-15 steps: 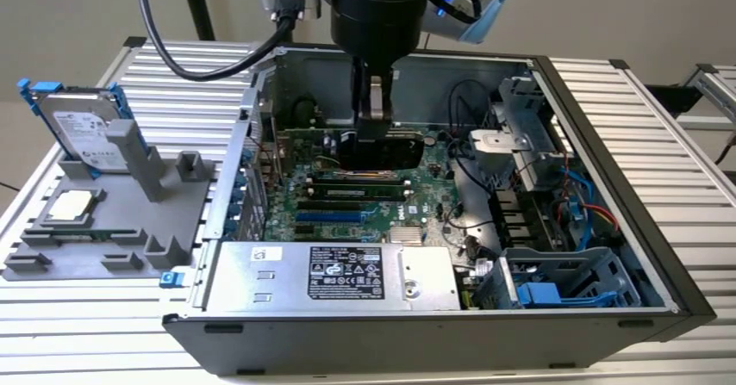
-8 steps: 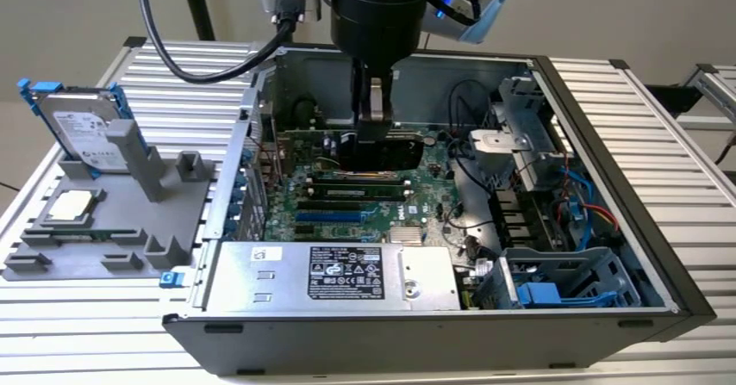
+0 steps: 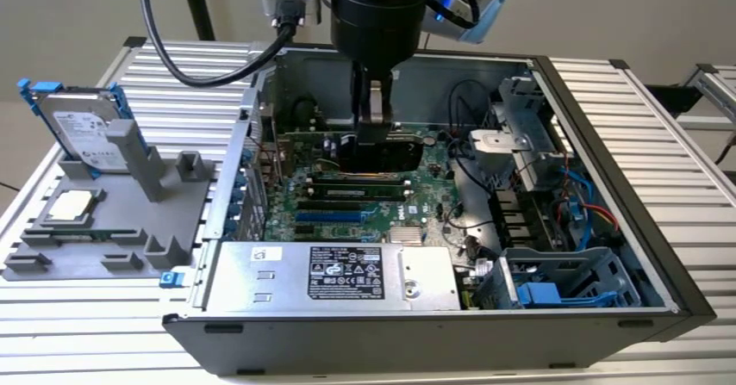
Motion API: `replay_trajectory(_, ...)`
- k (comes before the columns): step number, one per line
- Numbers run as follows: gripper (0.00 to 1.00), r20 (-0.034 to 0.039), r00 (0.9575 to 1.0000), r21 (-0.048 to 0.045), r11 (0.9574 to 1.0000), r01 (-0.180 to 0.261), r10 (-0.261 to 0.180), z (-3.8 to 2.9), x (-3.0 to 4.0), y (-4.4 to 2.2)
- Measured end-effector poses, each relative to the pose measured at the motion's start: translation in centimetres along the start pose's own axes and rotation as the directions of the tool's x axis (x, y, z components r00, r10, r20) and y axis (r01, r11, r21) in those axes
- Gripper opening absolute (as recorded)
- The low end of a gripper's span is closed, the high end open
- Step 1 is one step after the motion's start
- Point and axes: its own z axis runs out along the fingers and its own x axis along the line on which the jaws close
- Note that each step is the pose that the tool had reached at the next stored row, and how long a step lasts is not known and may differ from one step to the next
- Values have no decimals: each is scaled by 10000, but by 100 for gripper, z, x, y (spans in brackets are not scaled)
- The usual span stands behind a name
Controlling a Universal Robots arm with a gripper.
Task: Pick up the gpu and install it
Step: 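Insert the gpu into the slot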
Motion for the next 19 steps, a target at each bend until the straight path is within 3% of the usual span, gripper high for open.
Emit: replay_trajectory(19,0,1,10000,0,10000,5,-5,36,0,0)
